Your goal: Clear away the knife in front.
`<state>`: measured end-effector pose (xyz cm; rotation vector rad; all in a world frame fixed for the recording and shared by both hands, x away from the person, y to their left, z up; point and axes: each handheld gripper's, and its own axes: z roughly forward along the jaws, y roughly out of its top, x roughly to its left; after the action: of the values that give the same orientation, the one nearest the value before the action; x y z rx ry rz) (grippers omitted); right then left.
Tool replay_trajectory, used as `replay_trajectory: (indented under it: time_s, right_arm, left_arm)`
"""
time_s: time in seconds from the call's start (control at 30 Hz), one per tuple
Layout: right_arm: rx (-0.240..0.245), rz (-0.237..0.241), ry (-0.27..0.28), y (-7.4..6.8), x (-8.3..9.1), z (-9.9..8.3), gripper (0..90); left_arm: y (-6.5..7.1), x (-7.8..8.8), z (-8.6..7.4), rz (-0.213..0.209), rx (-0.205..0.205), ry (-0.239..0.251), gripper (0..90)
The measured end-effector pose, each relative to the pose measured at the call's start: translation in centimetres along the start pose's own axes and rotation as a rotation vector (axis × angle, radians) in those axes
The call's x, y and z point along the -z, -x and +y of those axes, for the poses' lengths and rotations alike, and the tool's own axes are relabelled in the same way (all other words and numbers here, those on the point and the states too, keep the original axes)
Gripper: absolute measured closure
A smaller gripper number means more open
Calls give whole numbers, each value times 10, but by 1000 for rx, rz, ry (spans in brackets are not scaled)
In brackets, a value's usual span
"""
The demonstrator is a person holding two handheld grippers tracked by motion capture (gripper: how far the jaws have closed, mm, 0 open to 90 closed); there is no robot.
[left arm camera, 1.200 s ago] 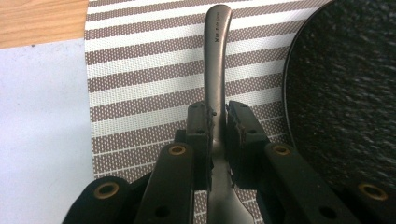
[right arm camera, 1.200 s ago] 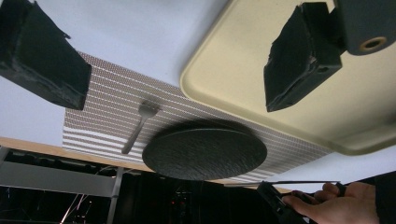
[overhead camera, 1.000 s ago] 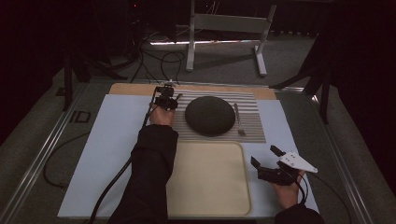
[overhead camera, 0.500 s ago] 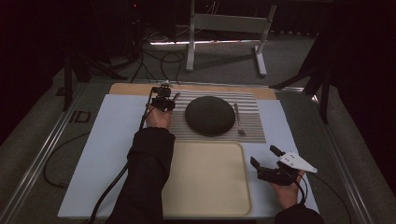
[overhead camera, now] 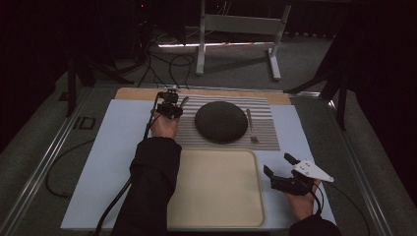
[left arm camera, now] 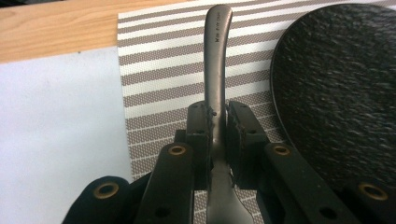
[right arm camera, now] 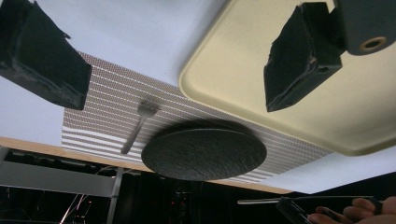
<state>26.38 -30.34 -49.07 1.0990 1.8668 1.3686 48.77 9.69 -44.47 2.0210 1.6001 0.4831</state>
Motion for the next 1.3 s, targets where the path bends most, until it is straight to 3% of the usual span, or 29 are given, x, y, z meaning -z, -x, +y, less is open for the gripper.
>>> replay_trajectory:
  time_s: [0.7,0.93,1.3]
  right_arm:
    - [1,-2,-4,-1,-1,0,76]
    - [0,-3,-2,-1,0,0,75]
    - [-2,-3,-1,-1,0,0,76]
  left_arm:
    - [-8,19,-22,8,28,48,807]
    - [-11,20,-32,-3,48,47,807]
    - [-12,24,-46,13,57,54,807]
